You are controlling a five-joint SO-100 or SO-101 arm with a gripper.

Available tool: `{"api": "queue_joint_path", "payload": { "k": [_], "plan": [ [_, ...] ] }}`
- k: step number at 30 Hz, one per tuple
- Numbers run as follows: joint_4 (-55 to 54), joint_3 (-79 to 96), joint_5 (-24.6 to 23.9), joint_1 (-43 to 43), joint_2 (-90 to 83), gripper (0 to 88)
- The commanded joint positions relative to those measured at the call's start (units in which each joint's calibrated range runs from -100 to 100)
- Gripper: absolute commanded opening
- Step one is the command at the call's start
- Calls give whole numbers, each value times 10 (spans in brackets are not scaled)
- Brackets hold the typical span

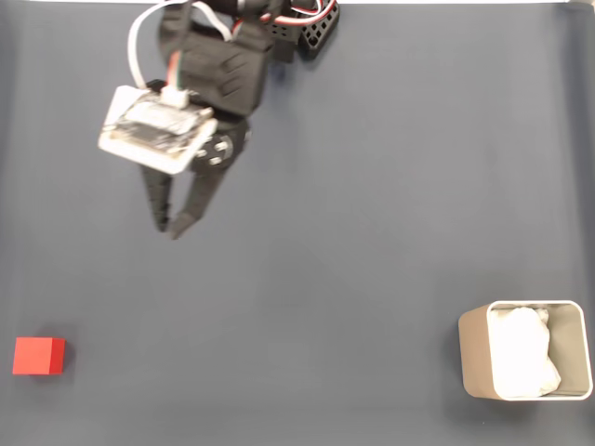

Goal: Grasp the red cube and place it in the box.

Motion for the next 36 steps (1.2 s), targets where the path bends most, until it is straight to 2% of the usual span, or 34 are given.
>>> {"api": "queue_joint_path", "payload": {
  "k": [1,12,26,36],
  "plan": [
    [2,-58,6,25,28,7],
    [2,-174,11,85,163,44],
    [2,-317,6,124,314,213],
    [2,-446,12,137,428,277]
  ]
}}
